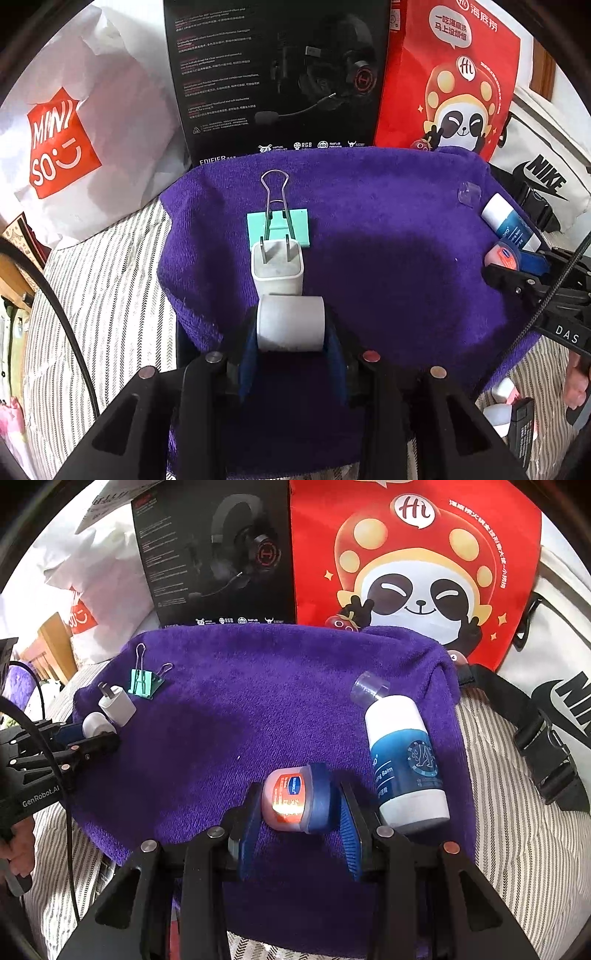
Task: Organize rigid objects
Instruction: 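Set the tape roll by the charger with left gripper while right gripper lowers the tin onto the towel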
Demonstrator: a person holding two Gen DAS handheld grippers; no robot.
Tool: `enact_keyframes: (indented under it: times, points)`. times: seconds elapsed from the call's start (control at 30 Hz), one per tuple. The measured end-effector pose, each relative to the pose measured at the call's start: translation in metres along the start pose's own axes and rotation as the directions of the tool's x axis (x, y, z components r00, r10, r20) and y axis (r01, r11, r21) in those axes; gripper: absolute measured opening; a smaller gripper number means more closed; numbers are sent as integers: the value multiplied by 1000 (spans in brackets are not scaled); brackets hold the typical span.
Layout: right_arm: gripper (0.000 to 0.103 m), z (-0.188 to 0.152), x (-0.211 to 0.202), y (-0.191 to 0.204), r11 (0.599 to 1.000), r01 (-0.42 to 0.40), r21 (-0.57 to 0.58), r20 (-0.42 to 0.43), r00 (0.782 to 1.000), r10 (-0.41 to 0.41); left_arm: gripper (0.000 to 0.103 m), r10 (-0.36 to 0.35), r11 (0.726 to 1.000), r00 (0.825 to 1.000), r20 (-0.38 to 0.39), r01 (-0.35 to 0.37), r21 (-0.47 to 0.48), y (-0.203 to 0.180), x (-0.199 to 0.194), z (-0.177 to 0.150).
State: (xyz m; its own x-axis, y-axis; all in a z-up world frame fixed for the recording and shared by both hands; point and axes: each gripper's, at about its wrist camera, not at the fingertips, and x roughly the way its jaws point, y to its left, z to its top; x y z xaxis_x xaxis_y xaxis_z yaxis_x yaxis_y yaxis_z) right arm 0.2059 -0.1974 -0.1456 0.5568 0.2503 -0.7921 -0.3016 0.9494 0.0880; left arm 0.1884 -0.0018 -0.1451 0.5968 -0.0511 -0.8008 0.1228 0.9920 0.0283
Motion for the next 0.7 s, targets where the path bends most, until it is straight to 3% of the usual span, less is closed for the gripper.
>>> enact_keyframes:
  times: [0.17, 0.7]
  points:
    - [55, -2, 2, 5, 999, -15, -33, -6, 1000, 15, 42, 10, 1000, 1000, -4, -10, 15, -3, -3, -3]
    - [55, -3, -13, -6, 998, -51, 28, -24, 998, 52, 48, 3, 1000, 999, -47, -4, -18, 1, -22, -11]
